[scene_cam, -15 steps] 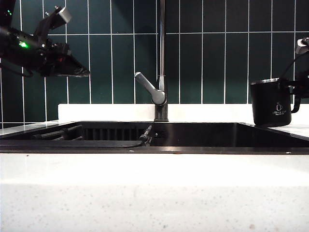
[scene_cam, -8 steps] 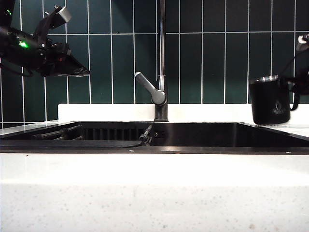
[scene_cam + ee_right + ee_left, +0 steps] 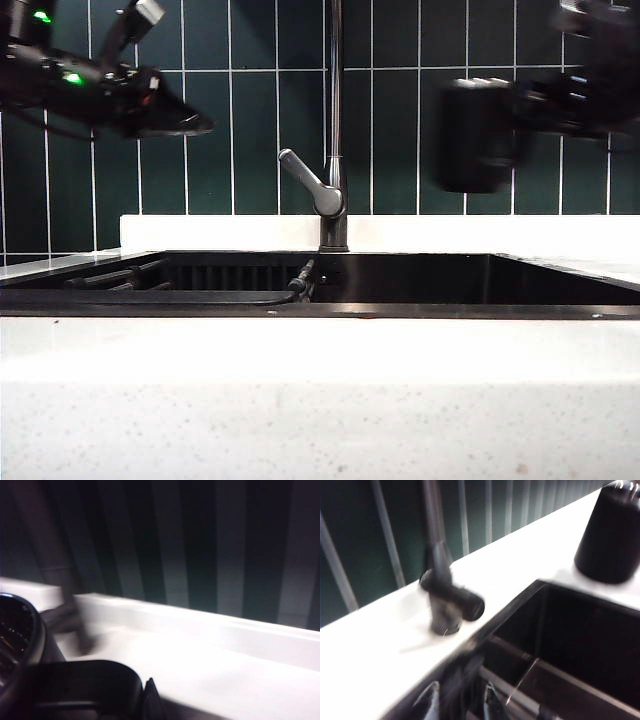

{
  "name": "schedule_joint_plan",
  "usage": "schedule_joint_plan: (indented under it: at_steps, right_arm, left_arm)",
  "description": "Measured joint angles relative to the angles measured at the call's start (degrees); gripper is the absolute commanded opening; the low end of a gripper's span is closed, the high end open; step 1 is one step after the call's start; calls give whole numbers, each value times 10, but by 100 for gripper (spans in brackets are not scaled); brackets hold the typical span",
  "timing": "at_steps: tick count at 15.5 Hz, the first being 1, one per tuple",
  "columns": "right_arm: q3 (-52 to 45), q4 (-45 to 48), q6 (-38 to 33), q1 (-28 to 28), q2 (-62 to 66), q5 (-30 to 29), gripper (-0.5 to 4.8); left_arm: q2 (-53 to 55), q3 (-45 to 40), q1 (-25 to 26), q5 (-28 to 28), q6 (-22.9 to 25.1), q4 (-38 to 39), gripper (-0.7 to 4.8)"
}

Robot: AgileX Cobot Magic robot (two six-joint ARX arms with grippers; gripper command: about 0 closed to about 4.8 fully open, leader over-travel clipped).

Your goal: Pick up the mug next to the sink, go to the faucet to get some water, pour the water into the sink, and finally put the mug back to its place.

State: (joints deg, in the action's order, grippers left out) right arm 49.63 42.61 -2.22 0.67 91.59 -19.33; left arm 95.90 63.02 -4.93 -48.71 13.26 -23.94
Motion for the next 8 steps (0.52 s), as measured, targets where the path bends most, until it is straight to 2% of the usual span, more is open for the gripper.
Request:
schedule_joint_plan:
  at_steps: [5, 8]
  right_arm:
    - [83, -124, 29, 95, 1, -2, -1]
    - [128, -171, 30, 122, 1, -3, -1]
  left_arm:
    - [105, 113, -7, -37, -1, 15, 135]
    - [182, 192, -20, -46, 0, 15, 187]
